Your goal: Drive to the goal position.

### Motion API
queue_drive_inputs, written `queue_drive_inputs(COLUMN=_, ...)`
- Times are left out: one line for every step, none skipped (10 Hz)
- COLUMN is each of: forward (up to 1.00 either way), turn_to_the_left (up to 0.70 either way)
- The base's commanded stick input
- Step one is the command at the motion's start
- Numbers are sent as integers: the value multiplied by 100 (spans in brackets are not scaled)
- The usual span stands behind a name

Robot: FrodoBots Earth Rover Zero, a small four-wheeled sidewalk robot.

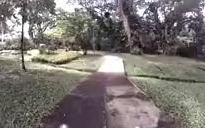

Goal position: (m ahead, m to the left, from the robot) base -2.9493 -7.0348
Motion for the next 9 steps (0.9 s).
queue_drive_inputs(forward=50, turn_to_the_left=0)
queue_drive_inputs(forward=50, turn_to_the_left=0)
queue_drive_inputs(forward=50, turn_to_the_left=0)
queue_drive_inputs(forward=50, turn_to_the_left=0)
queue_drive_inputs(forward=50, turn_to_the_left=0)
queue_drive_inputs(forward=50, turn_to_the_left=-2)
queue_drive_inputs(forward=50, turn_to_the_left=-31)
queue_drive_inputs(forward=50, turn_to_the_left=-28)
queue_drive_inputs(forward=50, turn_to_the_left=-8)
